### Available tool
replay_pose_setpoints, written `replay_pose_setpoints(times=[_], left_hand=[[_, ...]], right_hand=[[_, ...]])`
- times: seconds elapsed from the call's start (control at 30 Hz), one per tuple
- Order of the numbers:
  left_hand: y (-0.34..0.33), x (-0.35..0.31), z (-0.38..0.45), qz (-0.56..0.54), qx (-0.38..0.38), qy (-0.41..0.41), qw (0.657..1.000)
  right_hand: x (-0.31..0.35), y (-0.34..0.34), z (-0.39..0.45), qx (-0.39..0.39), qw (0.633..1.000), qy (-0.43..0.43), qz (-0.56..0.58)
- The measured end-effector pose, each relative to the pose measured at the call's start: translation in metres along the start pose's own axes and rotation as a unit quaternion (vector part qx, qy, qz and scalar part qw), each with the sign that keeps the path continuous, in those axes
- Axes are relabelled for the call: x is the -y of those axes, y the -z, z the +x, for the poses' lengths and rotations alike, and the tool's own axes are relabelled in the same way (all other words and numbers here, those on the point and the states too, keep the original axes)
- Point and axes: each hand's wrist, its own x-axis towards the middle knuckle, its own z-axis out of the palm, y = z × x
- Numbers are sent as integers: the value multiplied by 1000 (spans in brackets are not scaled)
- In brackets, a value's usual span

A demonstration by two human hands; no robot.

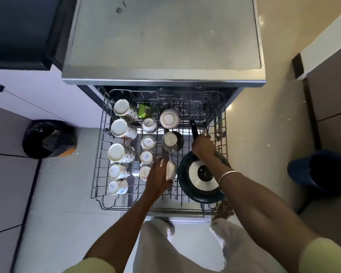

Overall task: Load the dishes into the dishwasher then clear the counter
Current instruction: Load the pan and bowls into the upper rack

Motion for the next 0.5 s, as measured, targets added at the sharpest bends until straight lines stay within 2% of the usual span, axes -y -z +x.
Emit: replay_pose_setpoints(times=[0.17,0.33,0.5], left_hand=[[-2,3,5,23,-6,-5,1000],[4,0,9,-9,-11,-15,1000],[17,9,7,-69,-82,8,994]], right_hand=[[11,-10,-4,0,999,-20,-36],[26,-11,-5,-3,999,-35,1],[20,-25,-4,0,998,-47,38]])
